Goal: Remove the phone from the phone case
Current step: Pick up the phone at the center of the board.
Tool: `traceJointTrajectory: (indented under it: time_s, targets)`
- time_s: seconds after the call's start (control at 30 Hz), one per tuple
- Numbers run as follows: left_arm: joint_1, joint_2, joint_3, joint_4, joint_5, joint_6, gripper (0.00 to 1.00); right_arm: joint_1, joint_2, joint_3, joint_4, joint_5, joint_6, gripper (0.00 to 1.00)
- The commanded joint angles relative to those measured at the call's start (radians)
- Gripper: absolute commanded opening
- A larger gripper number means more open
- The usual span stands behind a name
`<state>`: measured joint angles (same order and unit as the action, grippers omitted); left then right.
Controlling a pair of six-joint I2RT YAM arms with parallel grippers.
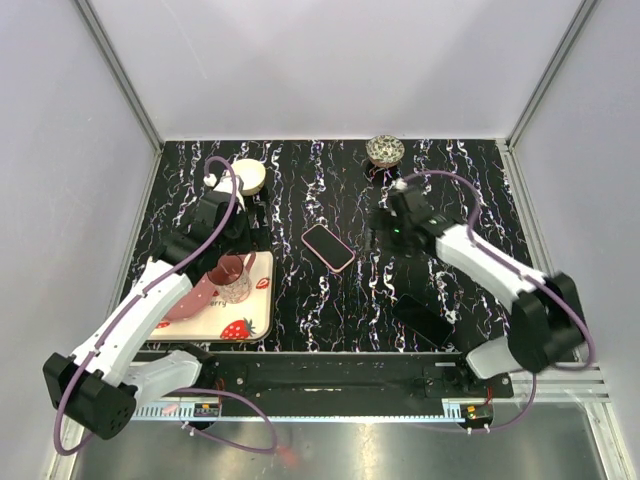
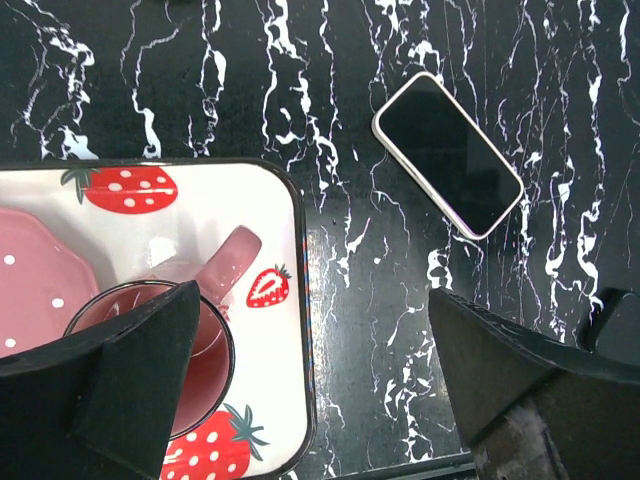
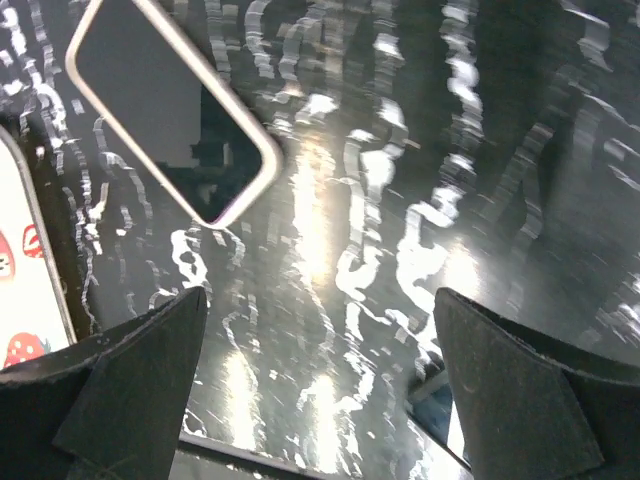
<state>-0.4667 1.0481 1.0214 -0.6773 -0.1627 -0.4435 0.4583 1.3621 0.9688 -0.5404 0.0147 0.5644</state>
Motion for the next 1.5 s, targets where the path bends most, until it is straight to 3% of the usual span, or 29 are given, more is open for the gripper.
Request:
traceJointTrajectory:
  time_s: [0.0, 0.2, 0.5, 0.83, 1.17, 1.47]
  targets:
    - [0.019, 0.012, 0.022, -0.008, 0.066, -0.018, 0.99, 0.109, 0.205, 0.192, -0.01, -0.082, -0.115, 1.0]
    - [0.025, 0.006, 0.026, -0.025, 0.063, -0.017, 0.99, 0.186, 0.471, 0.382, -0.076, -0.101, -0.245, 1.0]
    - [0.031, -0.011, 0.026, -0.039, 0.057, -0.029, 0.99, 0.189, 0.65, 0.568, -0.162, -0.064, -0.38, 1.0]
    - [0.034, -0.002, 0.039, -0.041, 0.074, -0.027, 0.99, 0.189, 0.729, 0.642, -0.17, -0.145, -0.511, 1.0]
    - [0.036, 0.007, 0.039, -0.041, 0.086, -0.027, 0.99, 0.195, 0.766, 0.666, -0.165, -0.269, -0.528, 1.0]
    - [0.036, 0.01, 0.029, -0.039, 0.08, -0.037, 0.99, 0.227, 0.822, 0.647, -0.173, -0.059, -0.486, 1.0]
